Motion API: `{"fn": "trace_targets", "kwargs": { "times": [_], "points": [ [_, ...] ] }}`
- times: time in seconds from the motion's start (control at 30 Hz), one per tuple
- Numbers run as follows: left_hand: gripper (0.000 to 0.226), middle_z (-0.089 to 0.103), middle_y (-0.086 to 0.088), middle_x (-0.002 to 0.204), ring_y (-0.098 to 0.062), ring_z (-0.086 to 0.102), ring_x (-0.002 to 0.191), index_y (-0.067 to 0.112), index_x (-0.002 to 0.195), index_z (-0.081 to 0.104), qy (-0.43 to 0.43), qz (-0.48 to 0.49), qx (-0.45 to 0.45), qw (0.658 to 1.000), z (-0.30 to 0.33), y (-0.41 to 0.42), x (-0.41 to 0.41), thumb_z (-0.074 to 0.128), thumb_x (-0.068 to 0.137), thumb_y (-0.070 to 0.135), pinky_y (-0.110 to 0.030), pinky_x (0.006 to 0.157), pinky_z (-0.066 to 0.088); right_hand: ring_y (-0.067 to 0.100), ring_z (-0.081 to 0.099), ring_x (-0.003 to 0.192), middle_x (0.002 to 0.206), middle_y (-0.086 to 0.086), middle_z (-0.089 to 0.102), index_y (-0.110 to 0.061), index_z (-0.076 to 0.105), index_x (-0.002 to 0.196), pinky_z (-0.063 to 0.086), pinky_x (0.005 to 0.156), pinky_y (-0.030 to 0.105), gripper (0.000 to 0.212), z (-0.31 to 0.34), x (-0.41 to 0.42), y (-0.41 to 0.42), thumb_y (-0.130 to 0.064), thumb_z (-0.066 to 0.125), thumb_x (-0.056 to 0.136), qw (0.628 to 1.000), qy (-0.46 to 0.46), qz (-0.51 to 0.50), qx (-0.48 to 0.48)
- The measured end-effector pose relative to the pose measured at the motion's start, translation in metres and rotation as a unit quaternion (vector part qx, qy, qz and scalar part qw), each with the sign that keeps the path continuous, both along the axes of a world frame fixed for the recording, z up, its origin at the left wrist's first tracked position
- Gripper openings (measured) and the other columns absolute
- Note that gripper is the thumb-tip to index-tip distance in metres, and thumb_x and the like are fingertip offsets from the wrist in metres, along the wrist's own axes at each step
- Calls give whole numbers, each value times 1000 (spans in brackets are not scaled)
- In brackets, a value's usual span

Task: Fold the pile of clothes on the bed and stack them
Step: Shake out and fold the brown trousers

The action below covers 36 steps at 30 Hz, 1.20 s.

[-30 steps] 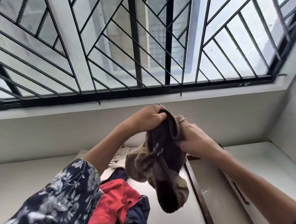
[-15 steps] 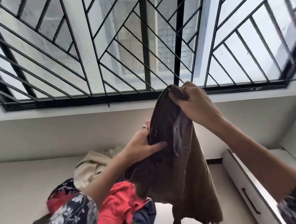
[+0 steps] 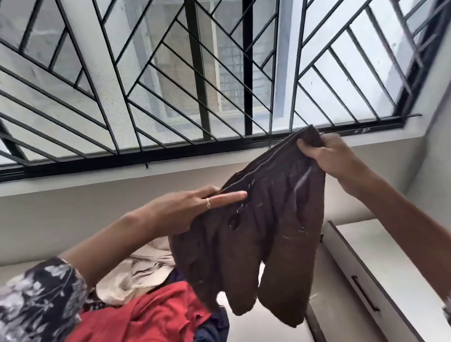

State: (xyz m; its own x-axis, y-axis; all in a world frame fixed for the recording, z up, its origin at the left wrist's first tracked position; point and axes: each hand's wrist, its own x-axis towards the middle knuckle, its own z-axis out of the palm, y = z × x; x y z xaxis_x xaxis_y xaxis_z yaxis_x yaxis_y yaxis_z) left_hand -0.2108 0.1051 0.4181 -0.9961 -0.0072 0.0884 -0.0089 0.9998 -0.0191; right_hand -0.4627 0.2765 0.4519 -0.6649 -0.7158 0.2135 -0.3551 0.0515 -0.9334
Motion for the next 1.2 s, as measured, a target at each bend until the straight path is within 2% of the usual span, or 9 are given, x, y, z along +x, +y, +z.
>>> {"fn": "trace_targets", "kwargs": {
  "times": [0.13,0.3,0.4,0.57,0.77,0.93,1.0,1.1,1.2],
  "points": [
    [96,43,2,128,-25,57,97,66,137,-2,-198,-9,-109,974,24,17,-16,43,85,0,-39,77,50,5,60,57,75,5,63,1,66,85,47,56,13,22,-10,4,6,-17,58,95,1000,3,18,24],
    [92,44,-5,141,-18,52,109,39,151,6,-349,160,38,923,30,20,-50,60,83,10,-17,80,40,12,64,67,76,3,68,-3,69,79,50,67,29,23,-28,13,8,-22,63,91,998,28,20,48],
    [90,44,-5,142,-19,58,114,33,151,14,-308,229,225,895,22,9,-51,62,80,5,-33,92,52,22,68,73,75,3,72,-10,70,76,51,72,41,27,-46,23,14,-36,66,84,995,77,4,60],
    [43,63,-9,96,-22,67,82,8,122,52,-173,266,427,847,9,10,-56,56,81,-6,-24,58,56,-7,61,84,89,-14,71,-20,72,105,43,73,4,16,-75,72,22,-20,63,92,987,157,10,34],
    [30,62,-15,97,-20,65,83,-1,116,51,-91,248,569,779,3,12,-67,50,87,-10,-29,68,57,4,56,119,126,-6,64,-26,44,143,44,103,27,47,-94,119,11,-22,53,97,991,112,65,19],
    [32,63,-11,80,-16,61,61,9,84,57,-68,296,602,738,6,30,-72,38,97,31,-27,59,49,9,3,147,160,-4,4,-22,-4,153,8,119,24,69,-109,157,6,-33,39,101,970,126,176,114],
    [38,68,-12,93,-19,65,77,10,96,59,-72,285,534,793,-2,29,-71,59,88,47,-34,74,55,3,4,145,158,-6,3,-19,7,154,7,115,16,62,-108,157,6,-27,39,101,966,98,219,97],
    [50,67,-13,100,-26,66,90,11,112,54,-67,259,426,864,-7,25,-58,76,67,16,-46,82,56,5,59,108,120,-2,66,-17,62,120,46,100,29,33,-101,129,4,-14,47,91,994,64,88,-7],
    [63,62,-8,115,-22,62,98,18,131,47,-127,215,335,909,0,31,-53,63,71,4,-31,79,56,11,53,102,110,-4,57,-19,49,117,44,98,38,40,-86,88,-3,-15,68,82,990,134,31,22]
  ]
}}
